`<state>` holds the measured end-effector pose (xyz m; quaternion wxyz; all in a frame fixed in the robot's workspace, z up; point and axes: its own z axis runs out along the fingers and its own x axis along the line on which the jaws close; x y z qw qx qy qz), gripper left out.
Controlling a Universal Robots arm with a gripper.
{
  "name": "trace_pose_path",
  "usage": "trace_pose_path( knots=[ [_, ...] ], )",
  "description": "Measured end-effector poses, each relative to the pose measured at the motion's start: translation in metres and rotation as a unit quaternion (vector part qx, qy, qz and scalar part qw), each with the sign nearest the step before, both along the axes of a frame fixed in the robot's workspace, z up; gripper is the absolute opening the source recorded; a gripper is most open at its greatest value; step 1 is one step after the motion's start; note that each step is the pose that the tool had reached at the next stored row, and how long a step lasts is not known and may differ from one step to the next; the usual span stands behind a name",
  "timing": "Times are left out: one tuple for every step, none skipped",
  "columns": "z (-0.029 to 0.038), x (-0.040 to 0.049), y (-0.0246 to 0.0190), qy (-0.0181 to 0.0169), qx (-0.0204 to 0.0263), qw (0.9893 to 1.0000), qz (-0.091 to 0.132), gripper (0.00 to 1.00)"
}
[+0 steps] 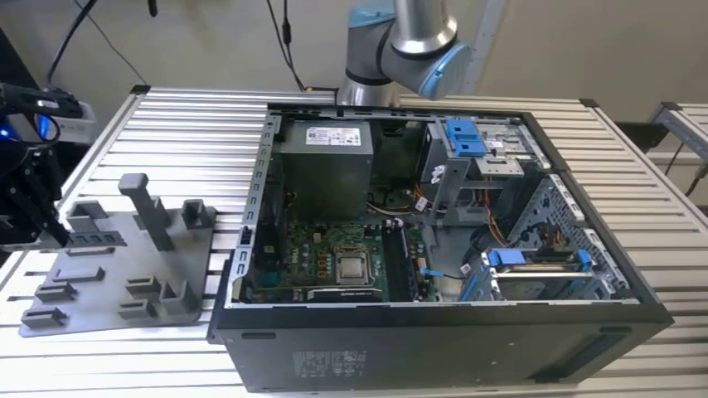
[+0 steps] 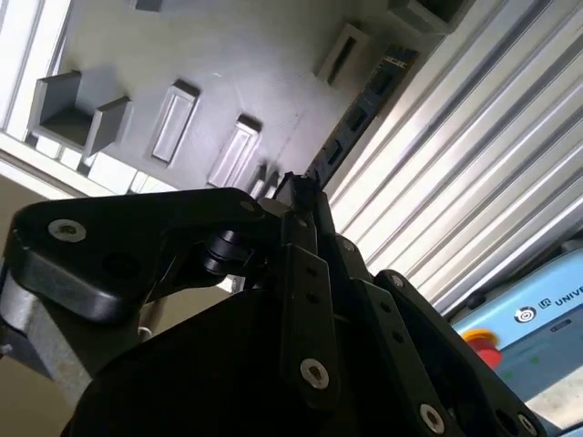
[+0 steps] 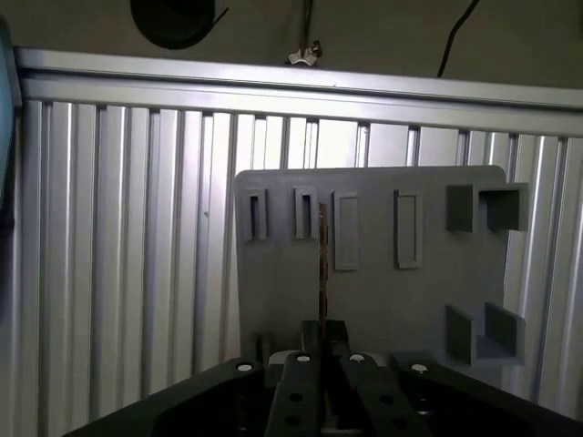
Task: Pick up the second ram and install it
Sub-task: 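Pick up the second ram and move it above second insertion slot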
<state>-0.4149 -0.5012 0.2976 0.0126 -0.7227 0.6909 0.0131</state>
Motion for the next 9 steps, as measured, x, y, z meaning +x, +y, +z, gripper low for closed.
trace_pose_path(
  knots=[
    [0.0014, 0.0000, 0.0000, 0.0000, 0.0000, 1.0000, 0.000, 0.14],
    [0.0030, 0.0000, 0.0000, 0.0000, 0.0000, 1.0000, 0.000, 0.14],
    [0.0044, 0.0000, 0.0000, 0.0000, 0.0000, 1.0000, 0.000, 0.14],
    [0.0060, 0.0000, 0.0000, 0.0000, 0.0000, 1.0000, 0.000, 0.14],
    [0.0076, 0.0000, 0.0000, 0.0000, 0.0000, 1.0000, 0.000, 0.14],
    [0.0095, 0.0000, 0.0000, 0.0000, 0.0000, 1.0000, 0.000, 0.14],
    [0.0111, 0.0000, 0.0000, 0.0000, 0.0000, 1.0000, 0.000, 0.14],
    [0.0124, 0.0000, 0.0000, 0.0000, 0.0000, 1.0000, 0.000, 0.14],
    [0.0137, 0.0000, 0.0000, 0.0000, 0.0000, 1.0000, 0.000, 0.14]
  ],
)
